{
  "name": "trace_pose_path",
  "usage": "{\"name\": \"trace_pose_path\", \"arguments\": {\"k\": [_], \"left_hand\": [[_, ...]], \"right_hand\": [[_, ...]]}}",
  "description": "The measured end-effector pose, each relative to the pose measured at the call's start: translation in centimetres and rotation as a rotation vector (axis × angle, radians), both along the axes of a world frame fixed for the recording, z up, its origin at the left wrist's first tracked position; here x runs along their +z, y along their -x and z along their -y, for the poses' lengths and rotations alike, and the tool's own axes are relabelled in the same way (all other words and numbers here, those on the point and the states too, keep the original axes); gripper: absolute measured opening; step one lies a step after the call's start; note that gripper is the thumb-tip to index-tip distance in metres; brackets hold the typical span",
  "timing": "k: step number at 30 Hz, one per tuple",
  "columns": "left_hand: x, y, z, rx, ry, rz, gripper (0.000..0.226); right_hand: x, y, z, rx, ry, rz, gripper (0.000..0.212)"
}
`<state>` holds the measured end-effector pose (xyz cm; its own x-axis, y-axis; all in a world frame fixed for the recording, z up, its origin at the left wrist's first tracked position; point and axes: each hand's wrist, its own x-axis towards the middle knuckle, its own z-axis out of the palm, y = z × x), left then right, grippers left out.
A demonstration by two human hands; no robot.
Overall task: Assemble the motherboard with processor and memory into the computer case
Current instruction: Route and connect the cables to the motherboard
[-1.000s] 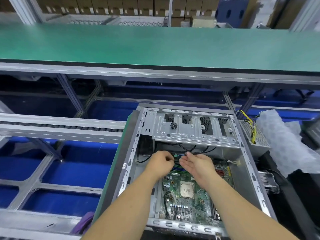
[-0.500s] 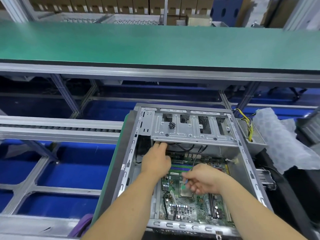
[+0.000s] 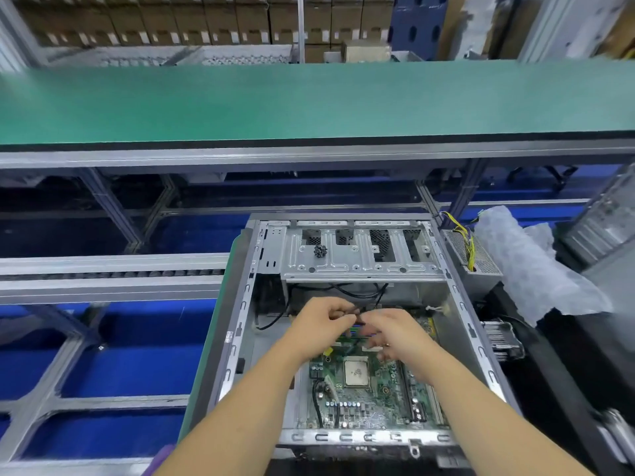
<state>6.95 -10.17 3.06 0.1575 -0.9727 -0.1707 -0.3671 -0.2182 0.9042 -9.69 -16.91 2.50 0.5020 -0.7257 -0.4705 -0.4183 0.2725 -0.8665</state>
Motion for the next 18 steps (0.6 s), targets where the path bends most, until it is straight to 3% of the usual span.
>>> {"name": "trace_pose_path", "arguments": {"k": [3,7,9,11,13,16,18], "left_hand": [[1.0,0.7,-0.8,-0.127,-0.109,-0.402,0.029],[0.9,0.7,-0.7,-0.053,-0.149,-0.433,0.029],[0.4,0.6,-0.5,0.058,-0.135,-0.249,0.028],[-0.5,0.6,-0.2,0.074,-0.115,0.105,0.022],[-0.9,1.0,0.0,0.022,-0.113,0.205,0.021],[-0.7,2.2,0.4,-0.051,-0.14,-0.17,0.022],[-0.5,2.9,0.6,-0.101,-0.122,-0.309,0.02]], "right_hand": [[0.4,-0.4,-0.2,0.012,-0.216,0.139,0.042],[0.3,0.0,0.2,-0.124,-0.297,0.228,0.032],[0.3,0.3,0.3,-0.211,-0.296,0.216,0.025],[0.2,0.6,0.4,-0.274,-0.252,0.186,0.023],[-0.1,0.8,0.5,-0.281,-0.18,0.149,0.021],[-0.2,0.5,0.3,-0.159,-0.015,0.037,0.017],[0.0,0.3,0.4,-0.041,0.129,-0.083,0.026]]}}
